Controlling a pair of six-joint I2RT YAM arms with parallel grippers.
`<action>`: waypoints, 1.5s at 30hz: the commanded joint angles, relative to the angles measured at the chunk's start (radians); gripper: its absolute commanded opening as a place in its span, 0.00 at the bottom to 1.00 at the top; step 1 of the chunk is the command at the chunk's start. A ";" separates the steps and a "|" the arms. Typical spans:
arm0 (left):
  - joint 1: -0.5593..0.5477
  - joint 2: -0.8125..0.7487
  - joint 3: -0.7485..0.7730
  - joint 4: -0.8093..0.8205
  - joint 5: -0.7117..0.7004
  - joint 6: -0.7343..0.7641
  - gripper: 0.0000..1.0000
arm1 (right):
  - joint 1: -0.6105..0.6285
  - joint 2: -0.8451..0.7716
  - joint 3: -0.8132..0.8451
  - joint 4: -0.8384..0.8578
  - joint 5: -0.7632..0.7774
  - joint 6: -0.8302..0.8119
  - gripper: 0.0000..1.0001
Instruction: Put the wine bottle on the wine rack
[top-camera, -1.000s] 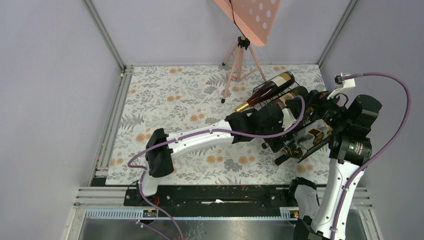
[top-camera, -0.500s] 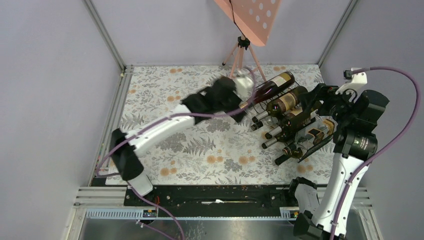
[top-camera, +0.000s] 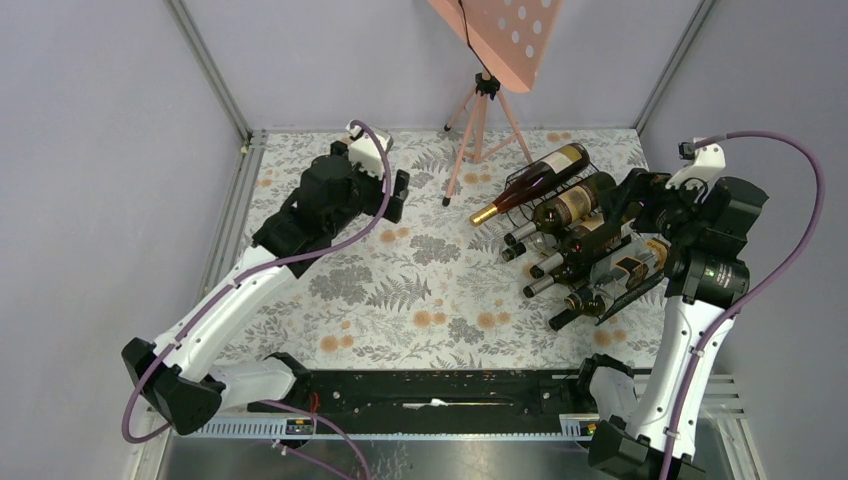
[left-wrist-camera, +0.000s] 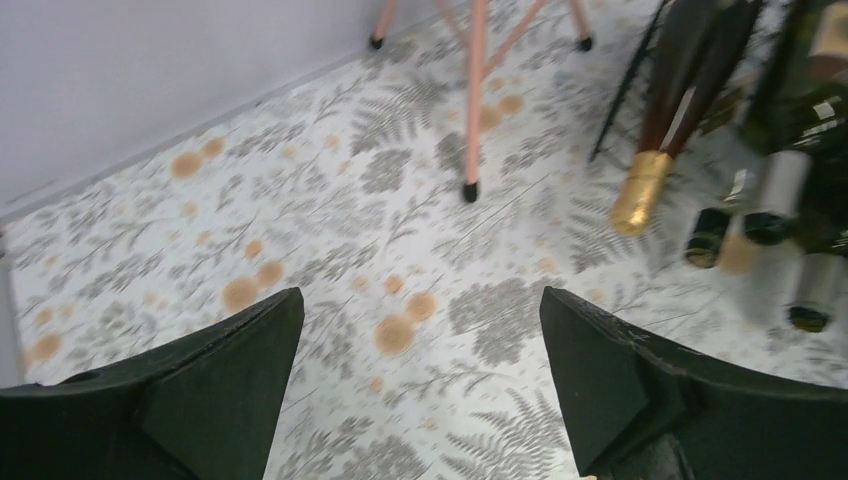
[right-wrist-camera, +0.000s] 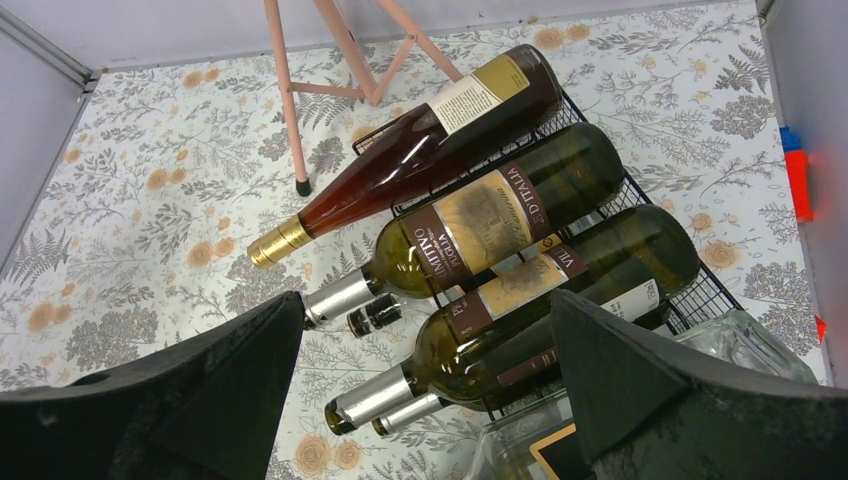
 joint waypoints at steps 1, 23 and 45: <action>0.048 -0.094 -0.055 0.018 -0.097 0.065 0.99 | -0.002 0.013 0.010 0.001 -0.038 -0.019 1.00; 0.518 -0.465 -0.296 -0.007 0.076 -0.056 0.99 | -0.002 -0.095 -0.201 0.280 -0.304 0.103 1.00; 0.590 -0.511 -0.389 0.043 0.255 -0.159 0.99 | -0.002 -0.173 -0.264 0.257 -0.318 0.053 1.00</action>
